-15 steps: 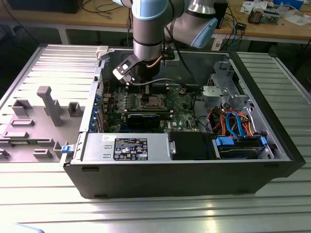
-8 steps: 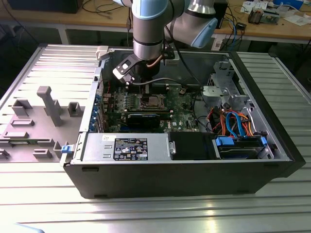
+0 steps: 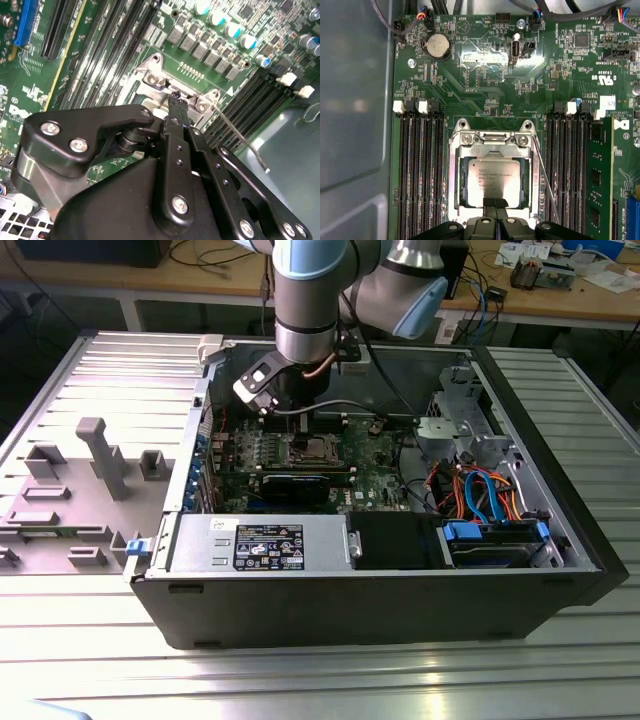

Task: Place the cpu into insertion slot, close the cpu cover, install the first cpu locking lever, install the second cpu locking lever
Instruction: 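Close the cpu cover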

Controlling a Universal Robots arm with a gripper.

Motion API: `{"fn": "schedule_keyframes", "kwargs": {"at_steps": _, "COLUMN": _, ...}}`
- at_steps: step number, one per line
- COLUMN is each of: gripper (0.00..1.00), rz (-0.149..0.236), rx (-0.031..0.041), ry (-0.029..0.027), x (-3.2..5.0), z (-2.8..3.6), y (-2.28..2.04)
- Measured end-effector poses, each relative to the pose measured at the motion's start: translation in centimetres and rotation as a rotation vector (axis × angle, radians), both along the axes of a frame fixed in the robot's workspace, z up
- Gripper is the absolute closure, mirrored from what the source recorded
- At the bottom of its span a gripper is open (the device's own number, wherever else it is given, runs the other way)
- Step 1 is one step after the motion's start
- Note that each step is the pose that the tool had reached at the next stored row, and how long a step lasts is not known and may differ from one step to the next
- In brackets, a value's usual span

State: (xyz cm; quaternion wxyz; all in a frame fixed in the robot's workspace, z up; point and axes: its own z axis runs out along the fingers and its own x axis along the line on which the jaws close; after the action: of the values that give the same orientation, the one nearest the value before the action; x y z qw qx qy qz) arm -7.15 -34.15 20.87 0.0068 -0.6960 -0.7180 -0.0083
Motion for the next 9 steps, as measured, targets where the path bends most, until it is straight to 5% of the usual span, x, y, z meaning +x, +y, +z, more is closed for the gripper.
{"fn": "schedule_keyframes", "kwargs": {"at_steps": 5, "gripper": 0.89, "rz": 0.000, "rx": -0.0002, "ry": 0.0000, "x": 0.98, "z": 0.07, "y": 0.00}}
{"fn": "schedule_keyframes", "kwargs": {"at_steps": 7, "gripper": 0.89, "rz": 0.000, "rx": -0.0015, "ry": -0.0001, "x": 0.99, "z": 0.79, "y": 0.00}}
{"fn": "schedule_keyframes", "kwargs": {"at_steps": 9, "gripper": 0.89, "rz": 0.007, "rx": -0.0015, "ry": -0.0002, "x": 1.03, "z": 0.87, "y": 0.00}}
